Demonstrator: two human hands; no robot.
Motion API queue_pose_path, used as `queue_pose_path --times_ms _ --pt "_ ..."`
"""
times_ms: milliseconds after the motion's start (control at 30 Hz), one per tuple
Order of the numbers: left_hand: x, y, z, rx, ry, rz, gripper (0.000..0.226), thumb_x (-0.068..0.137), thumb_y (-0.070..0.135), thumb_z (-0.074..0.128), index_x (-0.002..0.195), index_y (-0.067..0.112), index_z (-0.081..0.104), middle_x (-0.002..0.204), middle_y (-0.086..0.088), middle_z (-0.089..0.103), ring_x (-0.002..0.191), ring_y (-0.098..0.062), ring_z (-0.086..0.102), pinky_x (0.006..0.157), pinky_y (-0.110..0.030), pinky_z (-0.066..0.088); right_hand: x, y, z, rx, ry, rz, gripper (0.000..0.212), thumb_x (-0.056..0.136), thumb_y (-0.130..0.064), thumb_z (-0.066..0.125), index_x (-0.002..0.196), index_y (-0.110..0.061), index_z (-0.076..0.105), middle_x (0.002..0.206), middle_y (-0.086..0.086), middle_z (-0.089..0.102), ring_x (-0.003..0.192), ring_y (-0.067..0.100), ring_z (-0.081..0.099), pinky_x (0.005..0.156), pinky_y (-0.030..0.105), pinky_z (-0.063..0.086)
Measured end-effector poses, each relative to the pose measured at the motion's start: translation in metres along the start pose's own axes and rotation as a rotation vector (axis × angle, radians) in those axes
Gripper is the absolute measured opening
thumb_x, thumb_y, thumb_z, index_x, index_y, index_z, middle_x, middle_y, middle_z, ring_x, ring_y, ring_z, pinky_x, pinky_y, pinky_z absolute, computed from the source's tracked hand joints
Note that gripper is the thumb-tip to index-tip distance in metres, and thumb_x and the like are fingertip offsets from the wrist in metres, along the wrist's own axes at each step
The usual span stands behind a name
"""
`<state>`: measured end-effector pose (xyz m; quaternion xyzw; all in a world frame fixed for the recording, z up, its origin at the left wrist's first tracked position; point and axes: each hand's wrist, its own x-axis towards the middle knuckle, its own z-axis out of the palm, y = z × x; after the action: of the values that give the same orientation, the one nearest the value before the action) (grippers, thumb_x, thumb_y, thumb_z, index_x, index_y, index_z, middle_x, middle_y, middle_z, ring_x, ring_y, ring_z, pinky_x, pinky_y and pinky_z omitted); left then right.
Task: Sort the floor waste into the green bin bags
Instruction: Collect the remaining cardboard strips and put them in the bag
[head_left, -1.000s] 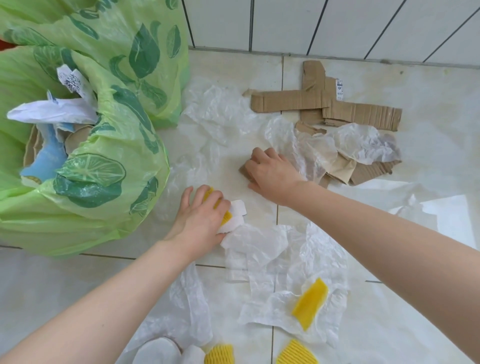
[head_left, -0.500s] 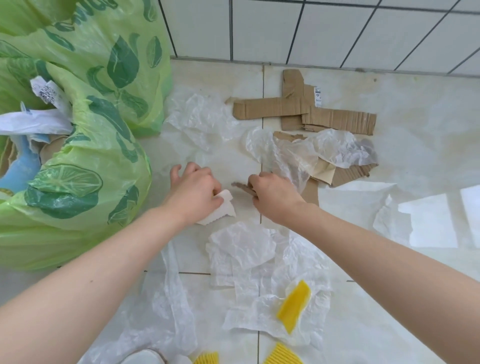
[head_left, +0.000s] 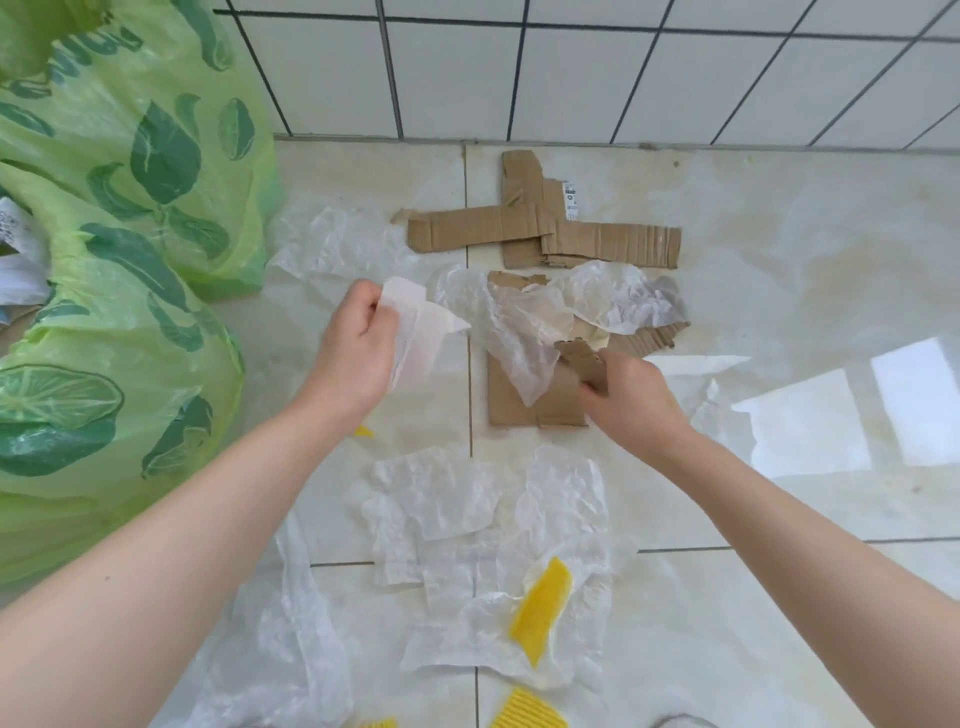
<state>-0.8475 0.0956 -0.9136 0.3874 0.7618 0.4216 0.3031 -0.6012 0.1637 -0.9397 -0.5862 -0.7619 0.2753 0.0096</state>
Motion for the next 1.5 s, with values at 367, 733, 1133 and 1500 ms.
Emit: queue_pose_path --times_ms 367,733,1133,1500 --pt "-0.034 0.028 0.109 0.379 -0.706 0.123 0.019 0.096 0.011 0.033 0.102 0.008 0.050 0.089 -0.006 0.053 0.080 -0.024 0.047 0.065 -0.032 0.033 0.035 0.041 -0.004 -0.071 0.068 -0.105 0.015 0.088 -0.018 0.059 0.092 -0.006 0.067 0.097 0.014 0.060 0.091 0.034 0.057 0.075 0.036 0.045" --pt "-0.003 0.008 0.110 0.687 -0.455 0.103 0.037 0.095 0.017 0.033 0.128 0.001 0.039 0.143 -0.013 0.034 0.127 -0.029 0.042 0.096 -0.041 0.040 0.079 0.028 -0.030 -0.066 -0.051 -0.102 0.026 0.087 -0.024 0.061 0.107 -0.011 0.072 0.148 0.012 0.040 0.139 0.022 0.033 0.106 0.026 0.031" --pt "0.008 0.015 0.106 0.135 -0.211 -0.315 0.022 0.087 0.017 0.051 0.068 0.014 0.041 0.067 -0.002 0.044 0.068 -0.025 0.041 0.056 -0.029 0.033 0.102 0.014 -0.021 -0.053 -0.212 -0.005 0.042 0.094 -0.051 0.037 0.070 -0.029 0.064 0.135 0.007 0.045 0.132 0.038 0.028 0.106 0.048 0.024" --pt "-0.002 0.000 0.126 0.476 -0.195 -0.169 0.024 0.081 0.020 0.066 0.097 0.006 0.056 0.118 -0.008 0.041 0.106 -0.029 0.042 0.077 -0.030 0.037 0.102 0.006 -0.010 -0.137 -0.135 -0.013 0.058 0.082 -0.014 0.052 0.135 -0.021 0.030 0.121 0.013 0.039 0.113 0.038 0.037 0.093 0.047 0.034"
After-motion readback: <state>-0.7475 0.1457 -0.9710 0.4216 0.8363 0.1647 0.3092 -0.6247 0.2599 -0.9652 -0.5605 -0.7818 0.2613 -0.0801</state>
